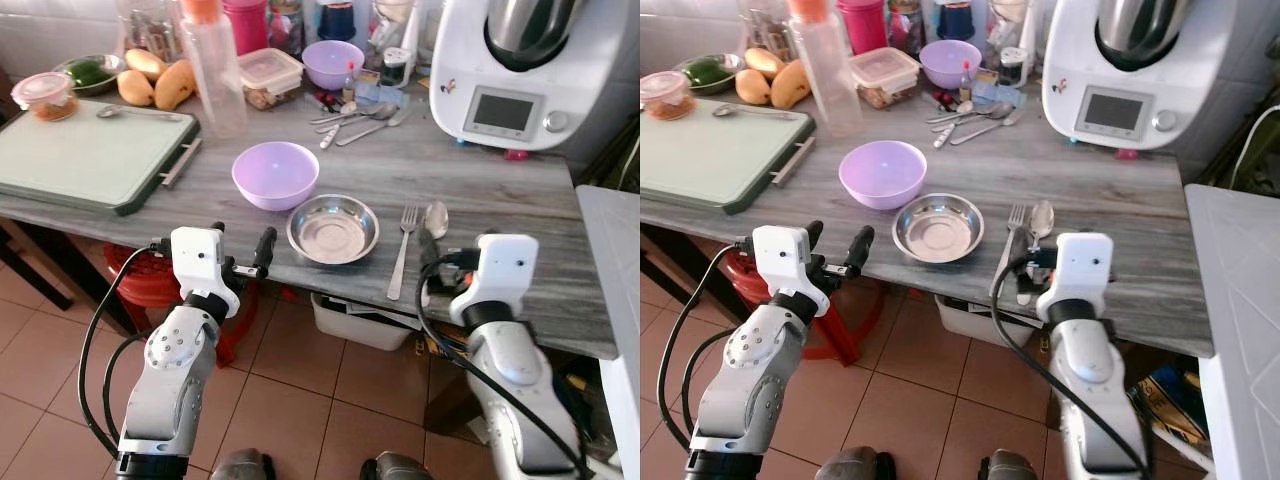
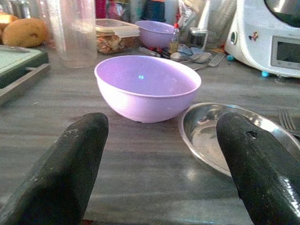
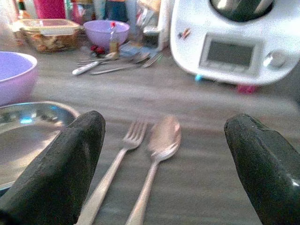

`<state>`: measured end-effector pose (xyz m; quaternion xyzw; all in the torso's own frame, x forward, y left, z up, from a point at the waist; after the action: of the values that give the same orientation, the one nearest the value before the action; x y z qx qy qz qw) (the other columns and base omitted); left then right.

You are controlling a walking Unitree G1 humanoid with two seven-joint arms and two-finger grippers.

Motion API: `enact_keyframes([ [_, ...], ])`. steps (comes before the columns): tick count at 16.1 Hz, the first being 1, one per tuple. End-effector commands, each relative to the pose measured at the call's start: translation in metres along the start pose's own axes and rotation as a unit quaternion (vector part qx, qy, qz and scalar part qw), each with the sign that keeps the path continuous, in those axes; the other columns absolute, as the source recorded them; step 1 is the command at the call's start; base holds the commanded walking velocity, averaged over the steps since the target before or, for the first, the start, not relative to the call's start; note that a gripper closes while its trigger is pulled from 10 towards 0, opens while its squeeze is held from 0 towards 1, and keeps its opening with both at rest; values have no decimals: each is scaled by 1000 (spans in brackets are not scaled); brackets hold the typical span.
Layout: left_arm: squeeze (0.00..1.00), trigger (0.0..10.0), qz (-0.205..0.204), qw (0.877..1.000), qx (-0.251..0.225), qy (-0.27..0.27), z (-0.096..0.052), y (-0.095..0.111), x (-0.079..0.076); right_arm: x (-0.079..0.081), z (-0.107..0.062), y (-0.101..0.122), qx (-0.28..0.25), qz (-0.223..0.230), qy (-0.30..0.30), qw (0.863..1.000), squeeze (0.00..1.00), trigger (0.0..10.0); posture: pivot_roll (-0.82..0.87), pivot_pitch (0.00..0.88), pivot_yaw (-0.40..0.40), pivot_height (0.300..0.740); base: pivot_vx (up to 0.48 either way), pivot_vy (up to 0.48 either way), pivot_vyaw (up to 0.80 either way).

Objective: Setting the table

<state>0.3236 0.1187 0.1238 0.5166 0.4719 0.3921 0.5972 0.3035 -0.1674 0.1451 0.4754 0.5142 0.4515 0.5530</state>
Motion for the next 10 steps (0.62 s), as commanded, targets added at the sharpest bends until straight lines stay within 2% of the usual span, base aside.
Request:
enact_keyframes([
  [1,0,10000,8,1000,3,7,1,-2,3,-12,2,4,-7,-21,-29,999,0,10000,-42,0,20,740,0,0,0],
  [10,0,10000,8,1000,-4,12,7,0,3,-9,5,7,-23,-4,-22,999,0,10000,-48,0,16,740,0,0,0],
])
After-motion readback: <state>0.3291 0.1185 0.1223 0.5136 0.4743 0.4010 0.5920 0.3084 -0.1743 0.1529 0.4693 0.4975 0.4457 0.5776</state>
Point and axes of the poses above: a point about 5 cm out from each wrist's last joint towards the gripper, its own z axis pointing out of the wrist towards the gripper, its own y axis along the axis of the wrist's last joint, x = y × z, the point moved 6 cm from there along z, pointing out of the wrist towards the gripper, and after that the axes turned 3 degrees about -z, right-handed, at the moved point
